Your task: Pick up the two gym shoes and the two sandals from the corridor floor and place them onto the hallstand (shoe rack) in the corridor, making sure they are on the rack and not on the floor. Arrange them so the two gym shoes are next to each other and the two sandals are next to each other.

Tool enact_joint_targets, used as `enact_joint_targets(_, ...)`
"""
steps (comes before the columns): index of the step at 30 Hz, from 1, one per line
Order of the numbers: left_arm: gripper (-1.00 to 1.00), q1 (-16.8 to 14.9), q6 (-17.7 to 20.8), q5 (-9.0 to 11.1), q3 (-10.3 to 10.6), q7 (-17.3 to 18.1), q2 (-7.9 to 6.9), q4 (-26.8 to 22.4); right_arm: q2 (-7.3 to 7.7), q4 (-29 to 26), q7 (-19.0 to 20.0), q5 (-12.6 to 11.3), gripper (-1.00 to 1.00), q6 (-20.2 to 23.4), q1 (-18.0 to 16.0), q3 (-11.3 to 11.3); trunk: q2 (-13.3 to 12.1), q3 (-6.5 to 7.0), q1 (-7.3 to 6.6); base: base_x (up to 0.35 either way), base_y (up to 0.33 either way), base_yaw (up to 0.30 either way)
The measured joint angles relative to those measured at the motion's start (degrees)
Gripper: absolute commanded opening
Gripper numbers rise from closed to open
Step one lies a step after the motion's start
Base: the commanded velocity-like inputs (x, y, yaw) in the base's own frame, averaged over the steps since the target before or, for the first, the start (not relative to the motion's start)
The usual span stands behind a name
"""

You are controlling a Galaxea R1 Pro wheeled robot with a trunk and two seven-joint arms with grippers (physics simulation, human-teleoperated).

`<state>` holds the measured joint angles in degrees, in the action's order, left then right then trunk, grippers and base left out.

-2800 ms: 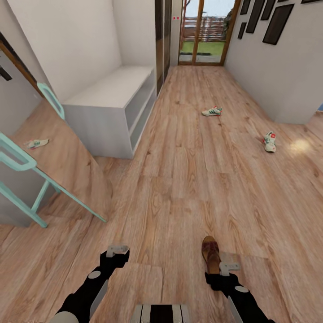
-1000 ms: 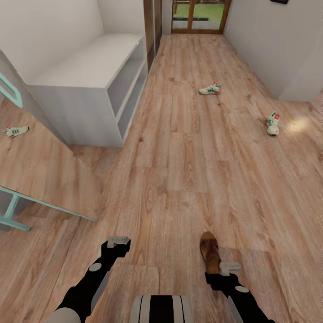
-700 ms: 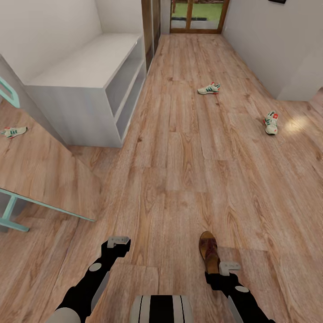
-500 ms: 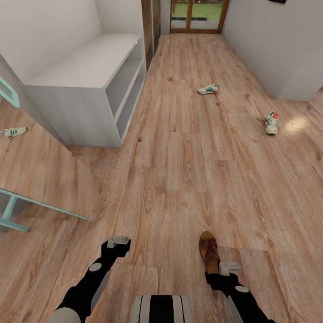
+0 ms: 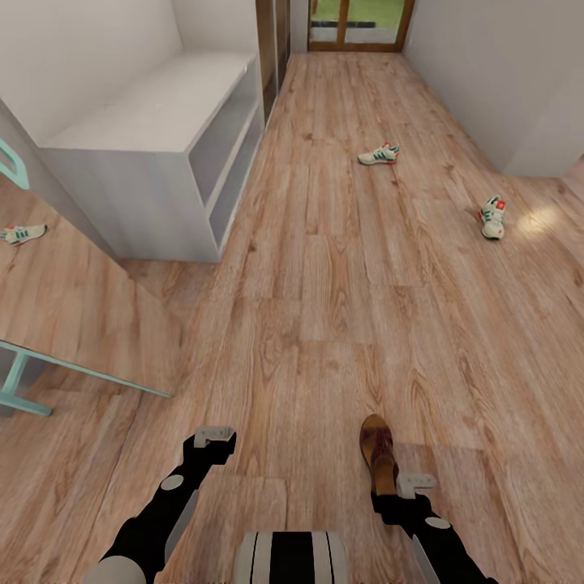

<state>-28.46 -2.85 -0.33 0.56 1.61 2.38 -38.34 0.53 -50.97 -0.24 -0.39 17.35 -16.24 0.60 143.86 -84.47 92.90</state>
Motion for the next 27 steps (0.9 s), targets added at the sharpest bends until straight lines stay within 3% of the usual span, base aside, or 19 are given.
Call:
enact_joint_targets(24, 1.0, 0.0, 0.0, 0.0, 0.0, 0.0, 0.0, 0.0, -0.01, 0.0, 0.0, 0.0, 1.0, 0.0, 0.0, 0.0, 0.3, -7.32, 0.59, 0.0, 0.0, 0.0)
enact_joint_targets(27, 1.0, 0.0, 0.0, 0.0, 0.0, 0.0, -0.01, 0.0, -0.01, 0.0, 0.0, 0.0, 1.0, 0.0, 0.0, 0.0, 0.3, -7.7, 0.62, 0.0, 0.0, 0.0)
